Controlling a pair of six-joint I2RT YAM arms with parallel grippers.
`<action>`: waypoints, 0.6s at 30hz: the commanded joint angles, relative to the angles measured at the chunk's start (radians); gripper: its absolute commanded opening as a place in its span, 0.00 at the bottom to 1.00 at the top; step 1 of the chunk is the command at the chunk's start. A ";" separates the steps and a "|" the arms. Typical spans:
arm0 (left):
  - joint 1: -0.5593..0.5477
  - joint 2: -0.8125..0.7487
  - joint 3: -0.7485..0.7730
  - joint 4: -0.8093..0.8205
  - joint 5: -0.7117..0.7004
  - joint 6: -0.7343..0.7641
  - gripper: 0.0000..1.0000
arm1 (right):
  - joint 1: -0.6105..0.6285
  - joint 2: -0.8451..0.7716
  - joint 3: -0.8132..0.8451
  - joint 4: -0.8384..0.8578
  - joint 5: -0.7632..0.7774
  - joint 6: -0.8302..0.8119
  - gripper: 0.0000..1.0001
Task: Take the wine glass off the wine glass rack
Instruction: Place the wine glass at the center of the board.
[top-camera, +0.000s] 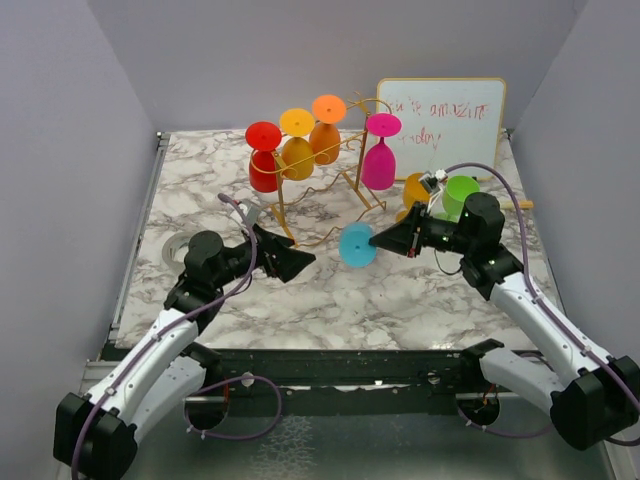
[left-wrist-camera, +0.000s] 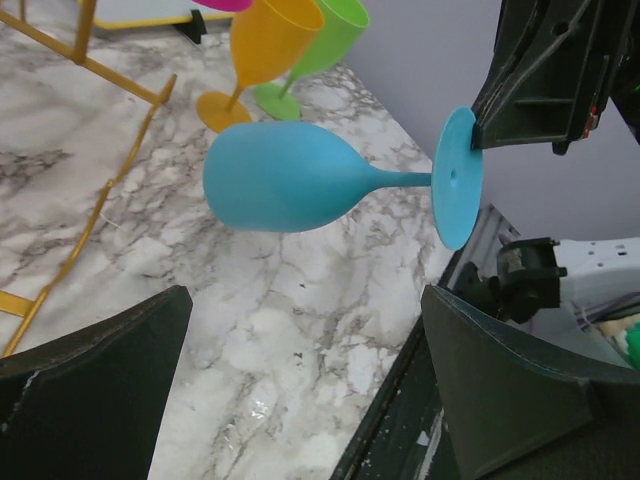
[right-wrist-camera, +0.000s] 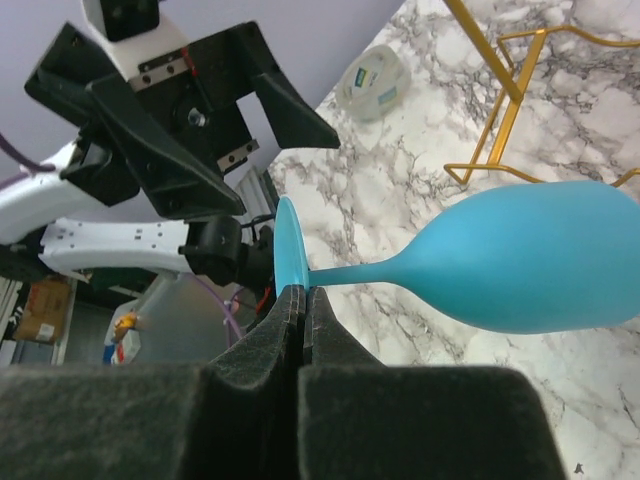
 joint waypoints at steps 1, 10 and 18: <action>-0.018 0.059 0.068 0.090 0.104 -0.089 0.99 | 0.003 -0.036 -0.037 0.001 -0.075 -0.032 0.00; -0.217 0.194 0.132 0.124 0.095 -0.128 0.92 | 0.003 -0.072 -0.073 0.011 -0.118 -0.034 0.00; -0.348 0.292 0.182 0.129 0.030 -0.087 0.80 | 0.003 -0.110 -0.090 -0.024 -0.091 -0.033 0.01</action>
